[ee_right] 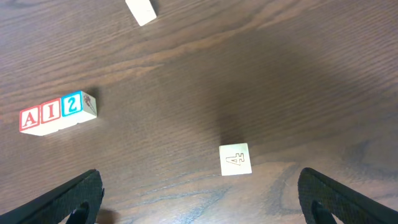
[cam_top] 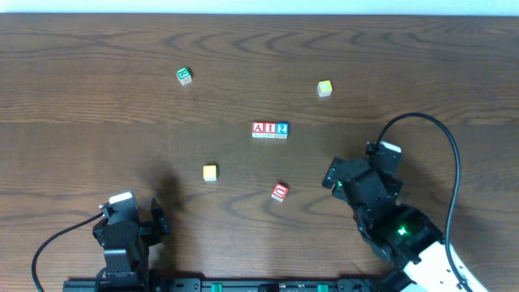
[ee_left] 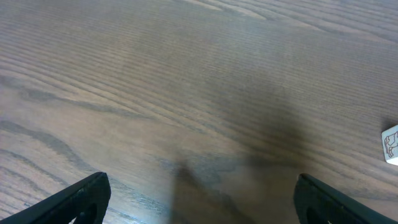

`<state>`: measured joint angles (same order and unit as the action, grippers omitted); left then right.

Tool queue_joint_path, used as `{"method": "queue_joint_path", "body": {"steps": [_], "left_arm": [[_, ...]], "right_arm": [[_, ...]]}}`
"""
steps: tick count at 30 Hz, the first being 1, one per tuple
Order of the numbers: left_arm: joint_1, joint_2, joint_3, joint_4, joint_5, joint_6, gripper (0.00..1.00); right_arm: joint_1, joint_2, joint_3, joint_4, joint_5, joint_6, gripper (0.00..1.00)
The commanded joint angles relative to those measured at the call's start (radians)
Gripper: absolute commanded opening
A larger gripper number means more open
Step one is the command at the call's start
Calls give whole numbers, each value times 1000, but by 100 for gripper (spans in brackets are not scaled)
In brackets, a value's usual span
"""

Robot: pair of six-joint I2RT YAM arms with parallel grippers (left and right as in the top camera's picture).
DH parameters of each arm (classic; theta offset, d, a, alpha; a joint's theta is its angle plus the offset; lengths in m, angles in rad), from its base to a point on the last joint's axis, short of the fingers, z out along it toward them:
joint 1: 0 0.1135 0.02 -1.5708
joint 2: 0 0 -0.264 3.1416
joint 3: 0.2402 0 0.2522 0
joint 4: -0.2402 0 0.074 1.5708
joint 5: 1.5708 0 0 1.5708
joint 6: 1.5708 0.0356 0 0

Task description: Spell out Ai2

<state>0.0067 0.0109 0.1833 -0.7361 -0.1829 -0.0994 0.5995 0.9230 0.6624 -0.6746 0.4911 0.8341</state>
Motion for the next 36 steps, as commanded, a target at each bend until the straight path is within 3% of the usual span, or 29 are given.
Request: {"method": "queue_joint_path", "body": {"steps": [1,5,10,16,20,27,36], "left_arm": [[6,-7,-16,-18,-3,18,95],[6,-7,-16,-18,-3,18,95],[6,-7,-16,-18,-3,18,96],[6,-7,-16,-18,-3,18,95],[6,-7,-16,-18,-3,18,96],[6,-7,-16,-18,-3,18,95],[6,-7,-16,-18,-3,18,95]], "right_arm": [[-4,1,-3,1,24,18,99],[-4,0,-3,-29,37,-14,99],[-26,-79,-20,-73,59,-282,99],[-152,-328,-120,-30,37,-566,99],[-283,-537,-238,3,-152,-698,99],[-397,-764,-397,6,-309,-720,99],[-418,-919,-468,-18,-346,-719,99]]}}
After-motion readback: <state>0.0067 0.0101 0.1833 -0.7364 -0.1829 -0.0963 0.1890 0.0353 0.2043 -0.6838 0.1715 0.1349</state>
